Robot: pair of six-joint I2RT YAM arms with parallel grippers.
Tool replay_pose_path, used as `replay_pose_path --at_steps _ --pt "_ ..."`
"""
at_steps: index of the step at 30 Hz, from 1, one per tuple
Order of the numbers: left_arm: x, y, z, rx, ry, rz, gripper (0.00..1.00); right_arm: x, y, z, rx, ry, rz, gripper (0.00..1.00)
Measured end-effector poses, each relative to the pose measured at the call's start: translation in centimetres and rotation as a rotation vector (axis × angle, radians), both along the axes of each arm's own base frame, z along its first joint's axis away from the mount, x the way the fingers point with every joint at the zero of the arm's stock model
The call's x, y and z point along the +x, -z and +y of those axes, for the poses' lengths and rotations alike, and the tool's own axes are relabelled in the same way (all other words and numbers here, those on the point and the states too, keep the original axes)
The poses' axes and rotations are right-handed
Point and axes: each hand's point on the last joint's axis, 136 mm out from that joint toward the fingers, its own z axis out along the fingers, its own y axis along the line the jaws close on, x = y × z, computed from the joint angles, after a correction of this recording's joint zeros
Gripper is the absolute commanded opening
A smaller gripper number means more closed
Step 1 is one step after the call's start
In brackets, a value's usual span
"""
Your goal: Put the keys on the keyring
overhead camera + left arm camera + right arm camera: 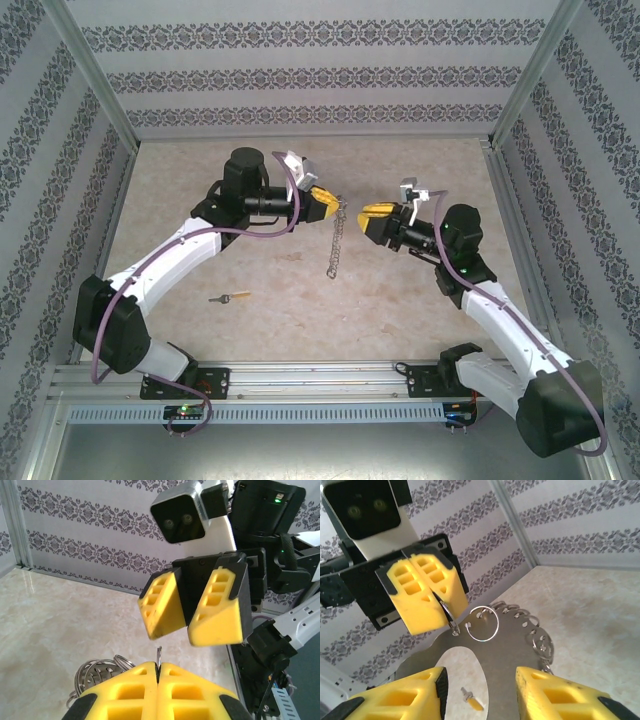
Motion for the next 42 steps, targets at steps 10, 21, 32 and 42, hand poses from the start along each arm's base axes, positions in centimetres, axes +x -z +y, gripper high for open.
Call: replay_pose_path --at_steps 10,21,32,42 --pt "-1.1 0.9 0.0 0.058 0.041 0.032 0.0 -0.1 -0.8 2.0 -0.025 -0.079 -0.032 0.35" --pt "-1.7 1.5 0.0 0.078 0.06 0.055 0.0 -0.4 -1.2 3.3 -0.035 -0.14 -0.044 0.3" --pt "-1.6 1.4 0.0 0.083 0.058 0.061 0.0 -1.1 -0.7 3.7 -0.048 -0.184 -0.043 0.0" --pt "-0.7 1.5 0.3 0.1 -0.02 0.046 0.4 -0.7 -0.7 3.5 -0.051 -0.155 -0.047 0.0"
